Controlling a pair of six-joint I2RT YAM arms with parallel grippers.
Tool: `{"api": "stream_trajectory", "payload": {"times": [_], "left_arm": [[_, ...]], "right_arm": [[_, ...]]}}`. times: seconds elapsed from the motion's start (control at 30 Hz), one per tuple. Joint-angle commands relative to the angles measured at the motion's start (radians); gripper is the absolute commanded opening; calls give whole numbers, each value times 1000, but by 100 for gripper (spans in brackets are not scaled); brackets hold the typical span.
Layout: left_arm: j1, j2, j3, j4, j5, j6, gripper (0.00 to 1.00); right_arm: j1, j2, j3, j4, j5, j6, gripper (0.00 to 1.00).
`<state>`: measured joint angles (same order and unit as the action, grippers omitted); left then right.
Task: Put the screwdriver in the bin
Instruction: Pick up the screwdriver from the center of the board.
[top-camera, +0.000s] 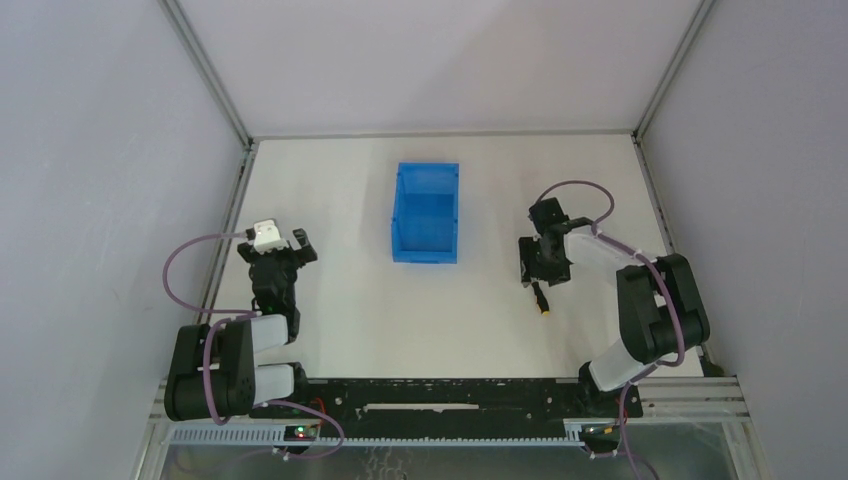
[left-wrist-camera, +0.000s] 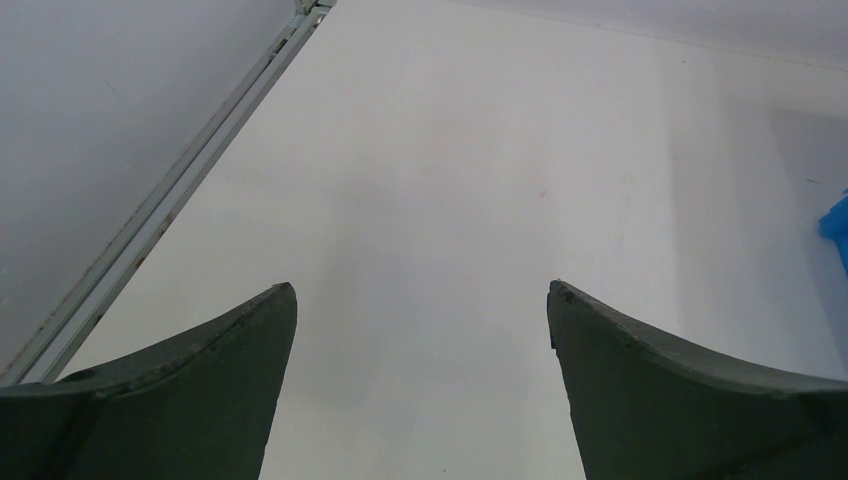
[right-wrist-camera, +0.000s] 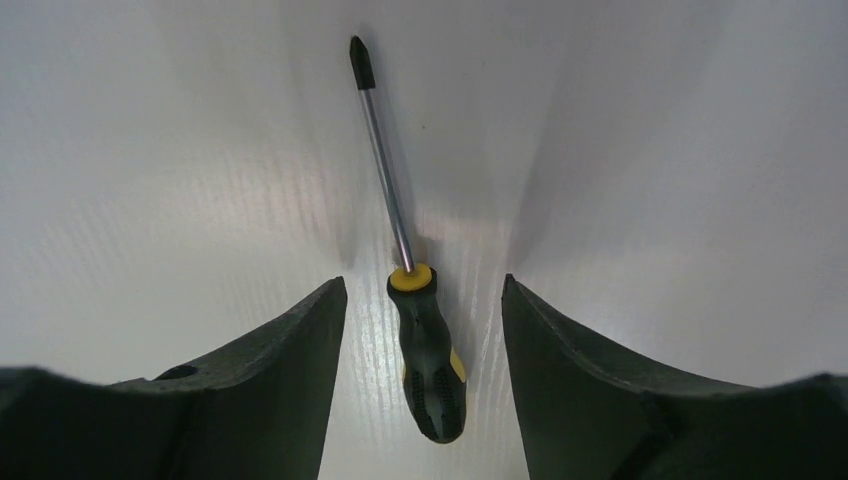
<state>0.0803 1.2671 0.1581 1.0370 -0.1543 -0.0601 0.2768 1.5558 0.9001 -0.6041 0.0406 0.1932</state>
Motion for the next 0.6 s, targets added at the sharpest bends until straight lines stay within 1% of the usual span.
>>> {"api": "stream_trajectory", "payload": {"times": [0.0, 0.1, 0.17, 0.23, 0.27, 0.3, 0.33, 0.47, 0.5, 0.57], "left_arm": [[-8, -8, 29, 31, -11, 22, 100], [-8, -8, 28, 31, -11, 22, 100], [-8, -8, 29, 31, -11, 22, 100], [-8, -8, 28, 30, -11, 23, 100], [-8, -8, 28, 31, -11, 24, 100], [-8, -8, 29, 31, -11, 23, 100], [-8, -8, 30, 31, -11, 23, 100], [-8, -8, 29, 31, -11, 23, 100], [-8, -8, 29, 31, -11, 22, 100], [-7, -8, 30, 31, -11, 22, 100]], "right_arm": [[13, 14, -19, -6, -12, 40, 65], [28, 12, -32, -20, 26, 56, 64], [39, 10, -36, -25, 35, 67, 57], [51, 9, -35, -27, 47, 74, 52], [55, 9, -35, -29, 53, 77, 48], [55, 9, -35, -29, 56, 78, 40], [57, 8, -35, -29, 58, 78, 37], [58, 7, -35, -28, 65, 77, 16], [58, 7, -35, -27, 66, 75, 12], [59, 0, -35, -24, 71, 74, 9]]}}
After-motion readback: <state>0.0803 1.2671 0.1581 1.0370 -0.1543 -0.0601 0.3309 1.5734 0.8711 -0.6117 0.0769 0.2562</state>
